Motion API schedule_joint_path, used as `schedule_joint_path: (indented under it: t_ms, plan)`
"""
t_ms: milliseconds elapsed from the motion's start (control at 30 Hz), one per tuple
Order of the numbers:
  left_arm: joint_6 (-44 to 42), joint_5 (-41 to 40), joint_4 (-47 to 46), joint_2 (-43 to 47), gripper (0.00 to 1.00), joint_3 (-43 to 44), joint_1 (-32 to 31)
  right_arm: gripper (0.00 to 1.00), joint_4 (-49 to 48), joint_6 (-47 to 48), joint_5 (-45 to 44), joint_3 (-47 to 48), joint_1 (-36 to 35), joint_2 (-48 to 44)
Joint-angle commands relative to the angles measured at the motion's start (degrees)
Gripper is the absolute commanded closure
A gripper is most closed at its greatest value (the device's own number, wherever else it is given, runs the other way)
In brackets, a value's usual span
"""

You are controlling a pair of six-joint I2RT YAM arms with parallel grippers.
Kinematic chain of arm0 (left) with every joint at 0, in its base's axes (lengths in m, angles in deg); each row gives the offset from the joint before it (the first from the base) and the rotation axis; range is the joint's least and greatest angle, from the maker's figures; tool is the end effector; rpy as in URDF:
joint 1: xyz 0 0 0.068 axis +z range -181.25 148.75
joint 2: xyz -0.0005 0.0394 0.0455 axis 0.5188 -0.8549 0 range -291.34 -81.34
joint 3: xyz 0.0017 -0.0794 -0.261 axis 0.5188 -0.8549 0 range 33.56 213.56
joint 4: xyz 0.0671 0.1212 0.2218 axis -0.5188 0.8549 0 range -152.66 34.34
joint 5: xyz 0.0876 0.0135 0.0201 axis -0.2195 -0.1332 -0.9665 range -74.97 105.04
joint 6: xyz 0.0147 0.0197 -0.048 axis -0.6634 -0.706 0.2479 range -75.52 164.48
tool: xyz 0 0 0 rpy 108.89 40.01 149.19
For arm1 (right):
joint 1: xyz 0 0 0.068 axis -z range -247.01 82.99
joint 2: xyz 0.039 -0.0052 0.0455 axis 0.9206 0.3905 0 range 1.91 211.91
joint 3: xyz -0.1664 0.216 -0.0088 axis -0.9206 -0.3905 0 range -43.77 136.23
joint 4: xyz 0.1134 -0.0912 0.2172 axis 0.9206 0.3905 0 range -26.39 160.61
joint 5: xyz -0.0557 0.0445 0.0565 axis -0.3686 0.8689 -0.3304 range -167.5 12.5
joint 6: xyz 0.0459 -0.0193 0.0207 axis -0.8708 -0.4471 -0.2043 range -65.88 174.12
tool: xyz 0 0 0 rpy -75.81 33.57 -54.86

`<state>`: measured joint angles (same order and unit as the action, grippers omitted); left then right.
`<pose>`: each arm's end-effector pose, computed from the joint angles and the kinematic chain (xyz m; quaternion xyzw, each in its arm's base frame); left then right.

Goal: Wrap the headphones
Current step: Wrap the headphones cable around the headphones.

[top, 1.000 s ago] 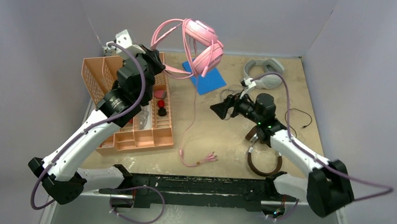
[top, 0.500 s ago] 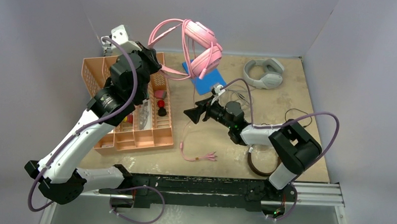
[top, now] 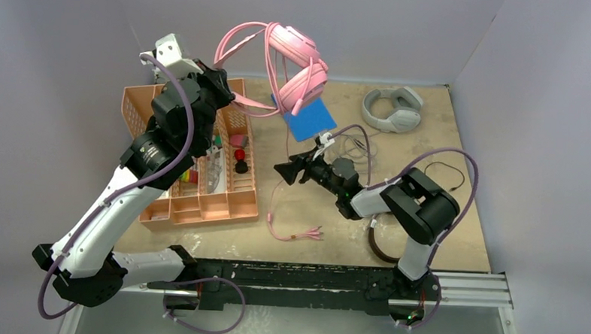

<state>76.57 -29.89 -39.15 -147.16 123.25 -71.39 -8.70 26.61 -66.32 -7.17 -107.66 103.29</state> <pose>0.1774 -0.1167 0.5089 -0.2246 0.6688 -0.1688 0.6883 0.2526 0.2258 0.1905 -0.1478 0.6433 0.4726 0.5840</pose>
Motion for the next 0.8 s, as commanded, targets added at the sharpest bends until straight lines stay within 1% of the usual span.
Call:
schedule_joint_path:
  t_ms: [0,100,200,233,300,333,367,467,533,600,667,733,767]
  plan:
    - [2.26,-0.57,-7.78,2.52,1.0,3.31,0.21,0.28,-10.44,-2.76,-0.57,1.46,-0.85,3.69]
    - [2.31,-0.82,-8.01,2.61,1.0,3.21,0.19,0.34,-14.86,-2.9,-2.13,2.69,-2.16,7.11]
    - [2.08,-1.3,-8.21,2.41,1.0,3.47,0.16,0.46,-17.51,-3.6,-3.2,3.84,-3.08,10.11]
    - [1.97,-1.78,-8.21,2.37,1.0,3.47,0.17,0.53,-18.65,-3.68,-3.17,3.7,-3.16,10.81]
    - [1.63,-2.56,-8.92,2.28,1.0,3.21,0.16,0.73,-20.02,-4.11,-2.9,2.71,-3.16,10.74]
    - [1.44,-3.17,-9.86,2.21,1.0,2.76,0.17,0.91,-19.36,-4.8,-2.48,2.1,-3.15,10.03]
    - [1.18,-3.88,-11.18,2.13,1.0,2.26,0.15,1.0,-17.78,-5.56,-1.29,1.3,-3.17,8.78]
    - [0.52,-6.9,-16.19,1.18,1.0,0.97,0.17,1.0,-13.32,-6.2,2.26,-3.32,-3.15,3.39]
    - [-0.22,-8.6,-20.38,0.09,1.0,0.38,0.19,1.0,-7.61,-6.63,5.54,-5.92,-3.16,-0.95]
    - [-1.34,-10.72,-25.48,-1.46,1.0,0.0,0.27,1.0,1.65,-6.08,9.56,-7.29,-3.26,-6.08]
    - [-3.08,-12.94,-29.17,-3.38,1.0,0.07,0.23,1.0,13.2,-3.69,12.49,-7.92,-3.97,-12.51]
    - [-5.17,-15.9,-33.19,-5.35,1.0,-0.18,0.23,1.0,24.96,0.46,11.49,-8.34,-5.9,-21.16]
    - [-5.5,-17.46,-34.54,-6.19,1.0,-0.38,0.28,1.0,30.18,2.19,11.2,-7.62,-6.76,-24.08]
